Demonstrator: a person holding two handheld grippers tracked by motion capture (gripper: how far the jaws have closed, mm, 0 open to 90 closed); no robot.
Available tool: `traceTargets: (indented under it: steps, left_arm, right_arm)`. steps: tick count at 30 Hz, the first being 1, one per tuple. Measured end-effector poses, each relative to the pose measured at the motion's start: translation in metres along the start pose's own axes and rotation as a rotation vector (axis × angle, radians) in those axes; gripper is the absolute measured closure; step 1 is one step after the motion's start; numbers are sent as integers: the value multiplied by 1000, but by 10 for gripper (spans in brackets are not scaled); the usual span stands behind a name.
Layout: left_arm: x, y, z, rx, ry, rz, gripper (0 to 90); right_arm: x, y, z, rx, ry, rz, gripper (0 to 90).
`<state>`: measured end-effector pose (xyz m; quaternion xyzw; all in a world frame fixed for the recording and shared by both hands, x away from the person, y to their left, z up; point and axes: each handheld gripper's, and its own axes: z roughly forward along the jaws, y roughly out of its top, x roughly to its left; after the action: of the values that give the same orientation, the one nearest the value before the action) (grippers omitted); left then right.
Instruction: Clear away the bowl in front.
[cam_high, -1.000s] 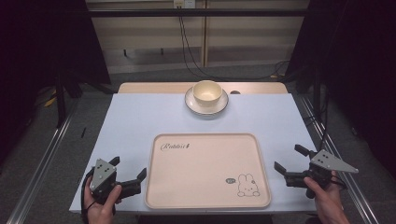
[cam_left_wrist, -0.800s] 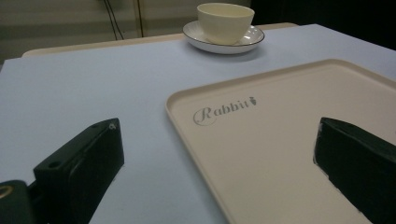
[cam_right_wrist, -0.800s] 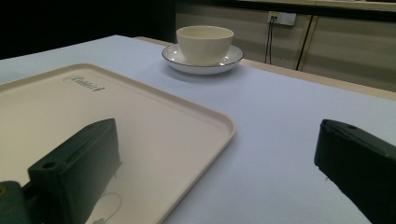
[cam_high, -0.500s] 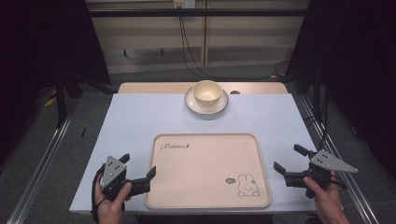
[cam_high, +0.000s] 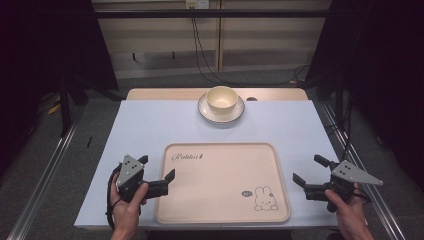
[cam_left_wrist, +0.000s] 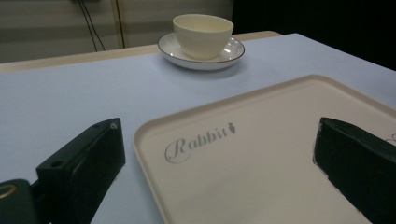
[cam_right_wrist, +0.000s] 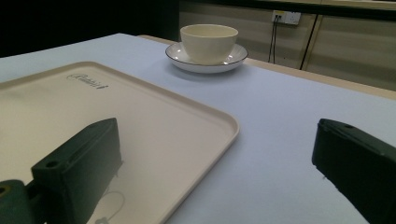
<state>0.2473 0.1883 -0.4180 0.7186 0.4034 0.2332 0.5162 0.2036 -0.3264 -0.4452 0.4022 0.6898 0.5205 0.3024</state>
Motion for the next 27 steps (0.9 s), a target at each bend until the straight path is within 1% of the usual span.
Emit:
traceTargets:
  steps: [1,2,3,4,5,6,7,8,9,10,12,13,14,15,16,17,18,19,20,21,22,23,24,25,27]
  left_arm:
    - [0,0,0,0,0,0,15]
    - [-2,4,6,20,-3,19,12]
    - [-3,6,8,27,-12,48,12]
    - [-6,7,11,23,-9,55,13]
    - [-7,9,14,33,-24,70,12]
    - [-8,10,17,30,-40,63,13]
    - [-8,10,17,30,-40,63,14]
    - [-10,14,21,40,-39,64,14]
    - [-10,14,21,40,-39,64,14]
    - [-12,16,25,52,-71,72,14]
    - [-13,18,27,56,-77,66,17]
    - [-15,21,31,51,-87,59,16]
    - [-15,21,31,51,-87,59,15]
    - [-15,23,33,57,-81,71,15]
    - [-16,24,36,55,-90,72,19]
    - [-16,26,39,63,-92,82,19]
    - [-17,28,43,66,-122,87,47]
    - [-17,29,46,73,-130,93,40]
    - [-18,29,48,71,-133,82,35]
    - [-17,30,50,76,-138,88,35]
    - [-18,31,51,81,-129,89,34]
    - [-17,31,53,75,-140,87,33]
    - [-18,32,55,75,-128,86,30]
    - [-18,33,56,75,-130,88,29]
    - [-17,35,60,77,-146,83,33]
  right_arm:
    - [0,0,0,-2,3,-7,10]
    - [-1,0,0,-7,3,-9,11]
    - [0,0,0,-4,2,-2,11]
    - [-1,0,0,-4,-1,-5,11]
    - [0,1,0,-5,0,-5,11]
    - [-1,1,-1,-8,0,-8,11]
    - [-1,1,-1,-8,0,-8,11]
    - [-1,1,-1,-7,1,-11,11]
    - [-1,1,-1,-6,9,-13,11]
    - [-1,1,-1,-5,7,-13,11]
    - [-1,1,-1,-5,12,-15,11]
    - [-1,1,-2,-8,4,-17,11]
    - [-1,1,-2,-8,4,-17,11]
    - [-2,1,-2,-8,7,-18,11]
    - [-2,1,-2,-8,2,-19,10]
    - [-2,1,-2,-8,2,-19,10]
    - [-1,1,-1,-8,3,-18,10]
    - [-1,1,-1,-7,4,-19,10]
    - [-1,1,-1,-8,4,-18,10]
    - [-1,1,-2,-8,9,-19,10]
    - [-2,1,-2,-8,11,-20,10]
    - [-2,1,-2,-8,10,-20,10]
    - [-2,1,-2,-10,13,-23,9]
    - [-2,1,-2,-13,17,-21,9]
    - [-2,1,-2,-10,14,-22,8]
